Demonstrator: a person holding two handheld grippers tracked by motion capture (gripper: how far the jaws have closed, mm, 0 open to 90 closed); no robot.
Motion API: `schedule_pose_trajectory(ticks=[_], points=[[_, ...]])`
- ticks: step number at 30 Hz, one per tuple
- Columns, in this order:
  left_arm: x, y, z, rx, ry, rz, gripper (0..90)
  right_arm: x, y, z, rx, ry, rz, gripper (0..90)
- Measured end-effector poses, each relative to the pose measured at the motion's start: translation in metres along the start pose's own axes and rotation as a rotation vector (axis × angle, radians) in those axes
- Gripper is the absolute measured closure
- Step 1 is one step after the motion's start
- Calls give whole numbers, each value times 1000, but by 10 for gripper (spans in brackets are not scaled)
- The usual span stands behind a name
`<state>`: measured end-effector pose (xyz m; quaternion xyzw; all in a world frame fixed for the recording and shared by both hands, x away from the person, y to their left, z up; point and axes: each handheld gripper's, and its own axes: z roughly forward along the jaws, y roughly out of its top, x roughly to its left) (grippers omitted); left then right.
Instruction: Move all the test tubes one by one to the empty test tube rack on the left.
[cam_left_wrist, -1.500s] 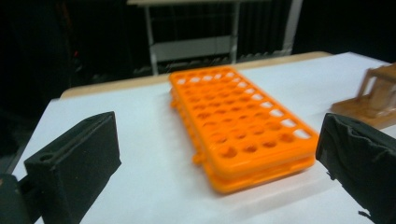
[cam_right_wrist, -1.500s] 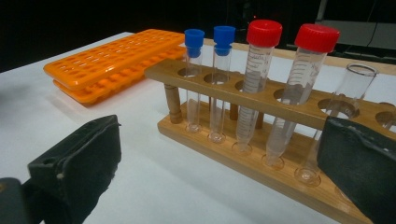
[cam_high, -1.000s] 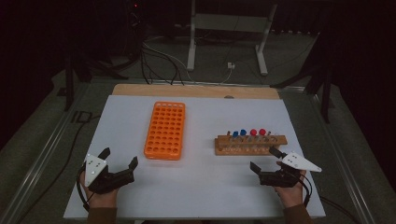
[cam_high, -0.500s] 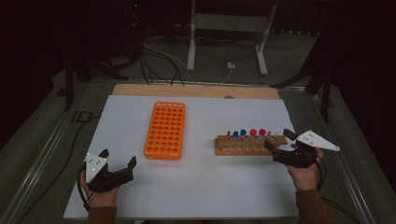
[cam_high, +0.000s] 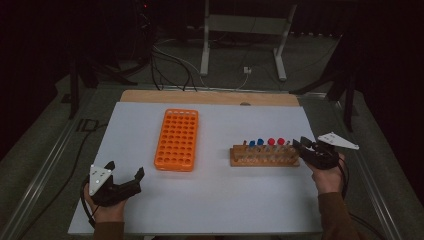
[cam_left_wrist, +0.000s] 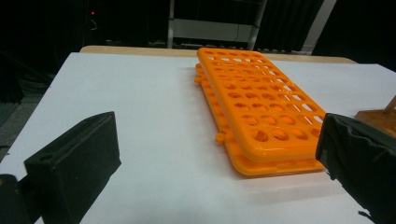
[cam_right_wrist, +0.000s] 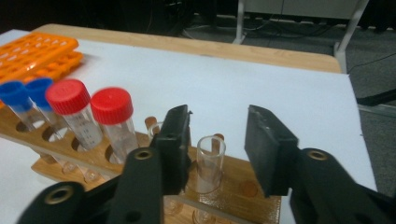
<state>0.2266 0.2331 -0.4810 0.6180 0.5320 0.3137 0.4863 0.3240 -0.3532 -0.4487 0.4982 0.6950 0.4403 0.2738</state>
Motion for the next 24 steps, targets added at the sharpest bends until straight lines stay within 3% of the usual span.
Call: schedule_pose_trajectory(ticks=[4,10,19,24], points=[[2,-1,-1,-1,1,-15,6,2,-5,5,25,-6,-31,690],[4,-1,-3,-9,0,-31,7,4,-11,9,43,-7,-36,731],[5,-1,-2,-8,-6,-42,7,8,-15,5,19,-14,-37,758],[4,-1,-3,-5,-8,-32,7,9,-5,-3,-10,-8,-33,759]])
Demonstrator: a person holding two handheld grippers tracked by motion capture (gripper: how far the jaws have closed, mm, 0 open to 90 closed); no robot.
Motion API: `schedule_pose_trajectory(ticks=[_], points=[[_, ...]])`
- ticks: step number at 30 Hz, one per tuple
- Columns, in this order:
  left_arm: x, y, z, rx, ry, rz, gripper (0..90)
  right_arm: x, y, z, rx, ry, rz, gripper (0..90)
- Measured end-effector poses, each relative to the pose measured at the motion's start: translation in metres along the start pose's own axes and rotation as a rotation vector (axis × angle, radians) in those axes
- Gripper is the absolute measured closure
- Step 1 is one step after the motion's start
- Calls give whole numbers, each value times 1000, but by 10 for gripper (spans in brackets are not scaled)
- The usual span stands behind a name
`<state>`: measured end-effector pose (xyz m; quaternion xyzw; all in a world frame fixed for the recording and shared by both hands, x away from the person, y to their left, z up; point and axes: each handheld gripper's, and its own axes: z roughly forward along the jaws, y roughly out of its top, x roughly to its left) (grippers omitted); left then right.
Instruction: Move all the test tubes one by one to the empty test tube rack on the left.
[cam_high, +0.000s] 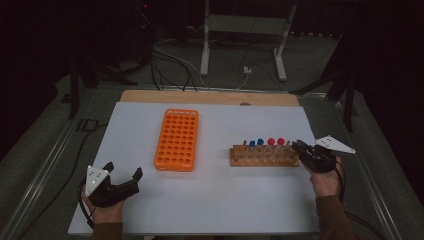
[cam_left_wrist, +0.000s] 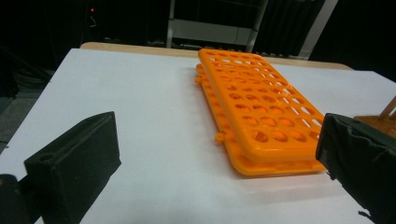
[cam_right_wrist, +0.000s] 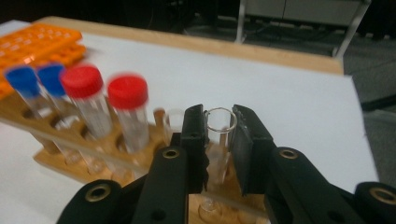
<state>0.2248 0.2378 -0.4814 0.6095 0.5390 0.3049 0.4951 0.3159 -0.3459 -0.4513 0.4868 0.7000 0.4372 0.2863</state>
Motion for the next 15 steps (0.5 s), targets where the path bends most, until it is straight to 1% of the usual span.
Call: schedule_pose_trajectory(ticks=[1,2,3,8,9,11,13,14,15], points=[[0,0,0,0,0,0,7,1,3,-3,-12,-3,-5,758],[0,0,-1,-2,-1,1,7,1,3,-3,-12,-3,-5,758],[0,1,-1,-5,-2,2,7,2,11,-9,-38,-4,-6,759],[0,1,-1,-7,-6,3,7,7,27,-25,-105,-23,-42,759],[0,2,-1,-6,-11,9,7,7,27,-25,-105,-23,-42,759],[-2,3,-2,-10,-13,18,7,9,34,-33,-130,-4,-36,759],[-3,4,-2,-19,-28,12,7,9,35,-36,-136,4,-34,759],[-4,4,-3,-21,-39,11,7,10,37,-38,-143,16,-31,759],[-6,5,-3,-23,-48,16,7,12,39,-40,-147,43,-23,759]])
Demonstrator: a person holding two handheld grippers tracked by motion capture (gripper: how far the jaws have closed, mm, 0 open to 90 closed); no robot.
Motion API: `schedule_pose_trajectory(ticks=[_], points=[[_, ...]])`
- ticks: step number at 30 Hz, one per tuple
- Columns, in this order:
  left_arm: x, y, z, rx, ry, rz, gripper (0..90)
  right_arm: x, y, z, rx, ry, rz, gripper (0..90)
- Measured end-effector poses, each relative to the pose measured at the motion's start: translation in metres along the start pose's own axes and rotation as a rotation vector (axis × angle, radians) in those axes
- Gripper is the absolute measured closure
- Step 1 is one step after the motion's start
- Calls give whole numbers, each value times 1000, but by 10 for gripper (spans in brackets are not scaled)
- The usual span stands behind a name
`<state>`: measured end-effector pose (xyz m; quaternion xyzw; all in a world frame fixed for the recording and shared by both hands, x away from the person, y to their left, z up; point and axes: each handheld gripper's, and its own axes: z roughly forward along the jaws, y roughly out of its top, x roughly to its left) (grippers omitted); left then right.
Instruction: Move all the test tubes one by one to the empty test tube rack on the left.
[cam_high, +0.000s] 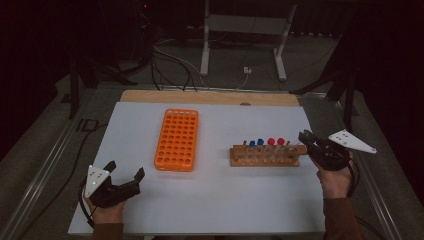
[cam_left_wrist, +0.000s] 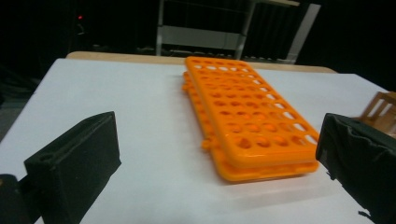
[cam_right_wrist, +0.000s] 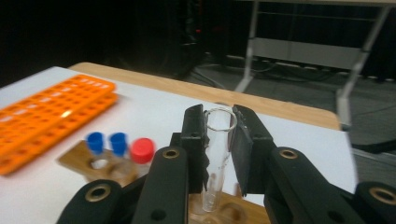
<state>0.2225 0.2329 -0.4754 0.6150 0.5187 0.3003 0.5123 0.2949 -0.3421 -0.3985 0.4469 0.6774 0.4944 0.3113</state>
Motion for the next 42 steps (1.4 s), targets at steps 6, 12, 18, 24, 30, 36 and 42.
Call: schedule_pose_trajectory(ticks=[6,12,18,24,30,36,42], points=[[-20,13,5,-6,-74,52,6,17,4,4,24,82,-13,758],[-52,34,21,-20,-159,132,7,40,9,9,39,182,-28,758],[-83,44,44,-9,-230,181,6,67,5,19,68,285,-45,757],[-125,46,70,26,-322,246,7,88,2,28,89,340,-64,756],[-173,37,94,62,-438,286,53,99,-2,31,101,373,-65,756],[-199,28,110,98,-489,310,93,108,-7,34,116,404,-66,755],[-217,19,117,124,-542,339,395,115,-12,38,133,424,-71,755]])
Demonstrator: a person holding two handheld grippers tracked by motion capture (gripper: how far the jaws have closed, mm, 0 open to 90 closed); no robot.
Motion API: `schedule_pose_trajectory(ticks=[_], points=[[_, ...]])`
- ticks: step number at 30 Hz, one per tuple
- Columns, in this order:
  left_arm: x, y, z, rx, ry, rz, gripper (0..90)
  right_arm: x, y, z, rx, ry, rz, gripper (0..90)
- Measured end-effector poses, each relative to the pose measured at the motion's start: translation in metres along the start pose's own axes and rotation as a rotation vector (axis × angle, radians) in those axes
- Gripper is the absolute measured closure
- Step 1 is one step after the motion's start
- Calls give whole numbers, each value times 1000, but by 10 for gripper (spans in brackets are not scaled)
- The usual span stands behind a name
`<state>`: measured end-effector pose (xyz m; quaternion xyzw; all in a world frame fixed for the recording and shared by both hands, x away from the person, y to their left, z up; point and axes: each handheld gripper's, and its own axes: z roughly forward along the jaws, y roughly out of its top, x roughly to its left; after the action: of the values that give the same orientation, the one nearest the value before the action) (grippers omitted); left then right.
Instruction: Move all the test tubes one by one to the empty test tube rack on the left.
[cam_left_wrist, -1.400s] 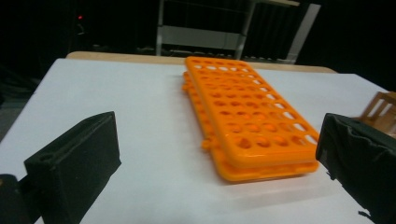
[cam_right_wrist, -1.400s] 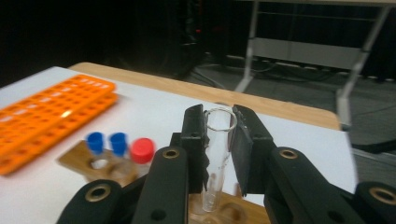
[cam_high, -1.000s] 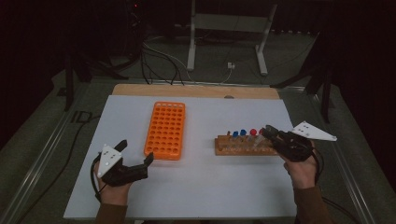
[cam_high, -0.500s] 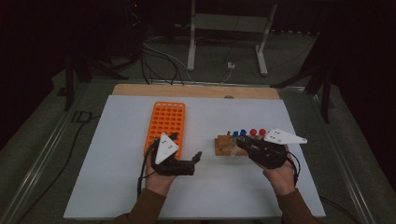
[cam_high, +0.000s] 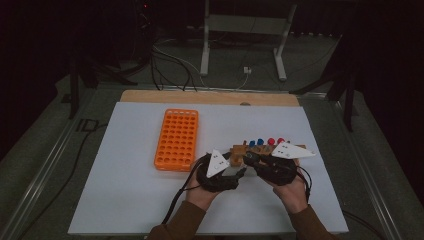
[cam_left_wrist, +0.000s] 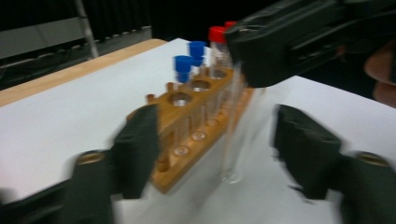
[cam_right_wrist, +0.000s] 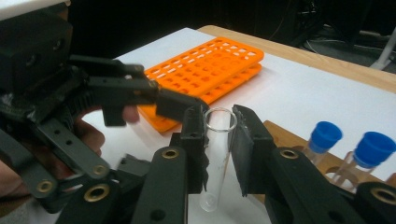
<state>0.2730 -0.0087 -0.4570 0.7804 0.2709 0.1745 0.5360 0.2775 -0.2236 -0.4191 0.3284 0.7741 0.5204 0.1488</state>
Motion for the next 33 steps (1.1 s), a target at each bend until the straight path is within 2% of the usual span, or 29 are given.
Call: schedule_pose_trajectory(ticks=[3,5,6,8,9,10,11,16,17,18,19,20,21,24,25,29,31,32,33], points=[[-2,0,1,-2,-11,0,524,1,-1,3,6,9,1,755],[-2,0,2,-7,-27,-14,550,2,-2,3,10,11,1,755],[-2,0,3,-1,-31,-14,607,3,-2,5,14,16,0,755],[-1,0,3,2,-41,-19,630,4,-3,5,14,18,-1,755],[-2,0,4,5,-46,-20,690,4,-2,5,10,21,-6,755],[-2,0,4,9,-48,-17,690,4,-2,5,10,21,-6,755],[-2,0,5,10,-52,-15,738,5,-2,5,8,25,-6,756],[-4,0,5,6,-59,4,765,4,-2,4,9,30,0,752],[-2,1,4,7,-46,3,766,3,-1,2,-8,30,-3,667],[-2,1,4,7,-46,3,766,3,-1,2,-8,30,-3,667],[0,1,3,5,-40,1,767,1,0,-2,-35,17,-8,560],[2,1,2,5,-32,-2,767,-1,1,-4,-48,10,-1,507],[4,0,1,3,-22,-6,767,-1,1,-4,-48,10,-1,507],[10,1,-4,-2,0,-15,767,-9,3,-12,-76,-48,24,335],[12,1,-6,-7,6,-19,767,-9,3,-12,-76,-48,24,335],[21,1,-14,-19,36,-38,766,-18,3,-20,-99,-128,25,157],[26,0,-18,-25,50,-49,766,-22,2,-22,-99,-157,32,124],[29,-1,-20,-26,58,-53,766,-22,2,-22,-99,-157,32,124],[31,-1,-22,-32,63,-62,766,-26,1,-24,-104,-173,48,57]])
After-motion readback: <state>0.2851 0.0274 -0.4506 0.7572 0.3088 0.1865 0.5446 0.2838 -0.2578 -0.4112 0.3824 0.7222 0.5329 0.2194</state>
